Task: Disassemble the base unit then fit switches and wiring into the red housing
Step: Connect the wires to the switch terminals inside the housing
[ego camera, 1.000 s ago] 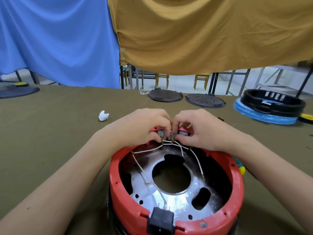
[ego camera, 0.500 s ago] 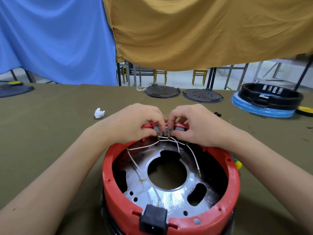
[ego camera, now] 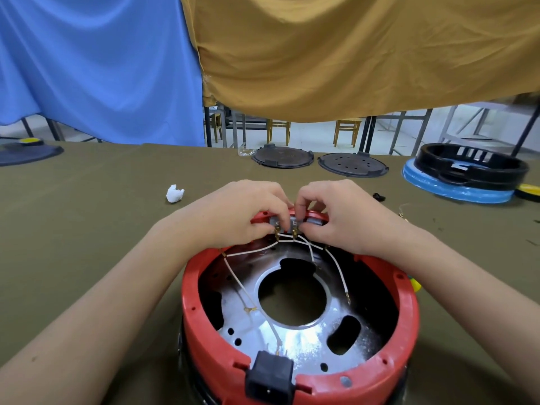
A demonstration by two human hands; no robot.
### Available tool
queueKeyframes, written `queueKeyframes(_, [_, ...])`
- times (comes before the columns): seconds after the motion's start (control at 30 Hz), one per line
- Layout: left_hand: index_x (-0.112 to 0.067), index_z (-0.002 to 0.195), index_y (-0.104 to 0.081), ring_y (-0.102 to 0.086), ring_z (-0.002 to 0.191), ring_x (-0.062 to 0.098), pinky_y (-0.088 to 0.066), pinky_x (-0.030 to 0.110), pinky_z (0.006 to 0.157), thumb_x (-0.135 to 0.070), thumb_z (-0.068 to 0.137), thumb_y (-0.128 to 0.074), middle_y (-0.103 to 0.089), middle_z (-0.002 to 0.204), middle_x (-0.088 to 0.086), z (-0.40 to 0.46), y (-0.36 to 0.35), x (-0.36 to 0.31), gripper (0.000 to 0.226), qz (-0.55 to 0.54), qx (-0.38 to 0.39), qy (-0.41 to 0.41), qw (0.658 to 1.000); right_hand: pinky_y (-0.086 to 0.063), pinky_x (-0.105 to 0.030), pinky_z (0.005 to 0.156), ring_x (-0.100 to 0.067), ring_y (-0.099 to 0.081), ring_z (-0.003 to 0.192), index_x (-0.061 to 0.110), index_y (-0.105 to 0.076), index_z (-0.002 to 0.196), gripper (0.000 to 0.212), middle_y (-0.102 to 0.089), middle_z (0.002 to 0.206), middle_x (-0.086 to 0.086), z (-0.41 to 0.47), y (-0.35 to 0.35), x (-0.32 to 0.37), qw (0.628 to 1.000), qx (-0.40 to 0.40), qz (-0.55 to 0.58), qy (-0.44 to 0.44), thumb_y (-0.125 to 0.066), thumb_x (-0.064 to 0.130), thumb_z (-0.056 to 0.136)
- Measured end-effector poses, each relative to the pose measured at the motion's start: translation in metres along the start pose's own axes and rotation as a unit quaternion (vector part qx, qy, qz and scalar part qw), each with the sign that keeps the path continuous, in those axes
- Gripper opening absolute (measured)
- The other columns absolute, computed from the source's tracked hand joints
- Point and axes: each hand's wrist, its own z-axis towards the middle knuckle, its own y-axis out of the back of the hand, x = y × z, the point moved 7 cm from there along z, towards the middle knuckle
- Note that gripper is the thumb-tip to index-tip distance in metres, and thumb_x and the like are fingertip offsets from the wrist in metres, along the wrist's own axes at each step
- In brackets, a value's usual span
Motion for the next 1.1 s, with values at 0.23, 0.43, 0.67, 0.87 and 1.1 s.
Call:
queueKeyframes(0.23, [-0.032,0.104,-0.078,-0.044,0.095,-0.010,-0.043,0.029,0.093,-0.014,0.091,-0.068,-0.059,0.130,-0.012,0.000,-0.002,-0.001,0.025,0.020,0.005,-0.010,1.000,-0.054,-0.035,0.079,-0.012,-0.065,0.085,0.027,-0.066,0.082,0.007,-0.067,0.088,0.008,-0.001,0.001,-0.003,1.000,-0.001,0.014,-0.016,-0.071,0.022,0.083])
queueKeyframes(0.43, [-0.031,0.103,-0.079,-0.046,0.085,-0.018,-0.044,0.030,0.092,-0.011,0.091,-0.068,-0.058,0.132,-0.010,-0.001,-0.003,0.000,0.026,-0.008,0.004,-0.012,1.000,-0.053,-0.035,0.080,-0.012,-0.063,0.086,0.026,-0.068,0.080,0.008,-0.064,0.090,0.013,-0.001,0.000,0.000,1.000,-0.003,0.004,-0.014,-0.071,0.019,0.083])
queueKeyframes(0.67, [-0.033,0.100,-0.079,-0.047,0.093,-0.015,-0.045,0.030,0.091,-0.010,0.089,-0.070,-0.060,0.128,-0.016,-0.001,-0.003,0.003,0.028,-0.025,-0.004,0.003,1.000,-0.053,-0.036,0.080,-0.012,-0.063,0.086,0.028,-0.067,0.080,0.009,-0.066,0.088,0.011,-0.003,0.002,0.000,1.000,-0.011,0.001,-0.014,-0.070,0.020,0.083])
queueKeyframes(0.87, [-0.035,0.104,-0.078,-0.054,0.113,-0.004,-0.044,0.030,0.100,-0.009,0.090,-0.070,-0.058,0.128,-0.022,-0.003,-0.002,0.002,0.031,-0.052,0.003,0.006,0.999,-0.043,-0.028,0.079,-0.006,-0.052,0.091,0.029,-0.075,0.081,0.006,-0.057,0.102,0.014,-0.011,0.009,0.005,0.999,0.000,-0.042,-0.002,-0.071,0.031,0.085])
queueKeyframes(1.1, [-0.029,0.097,-0.078,-0.062,0.106,0.004,-0.048,0.035,0.096,-0.009,0.086,-0.074,-0.066,0.121,-0.015,-0.007,0.002,0.004,0.024,-0.075,-0.005,0.022,0.997,-0.026,-0.021,0.077,-0.010,-0.028,0.093,0.025,-0.077,0.083,0.018,-0.042,0.086,0.015,-0.014,0.002,0.020,0.993,-0.024,-0.107,-0.035,-0.065,0.037,0.089])
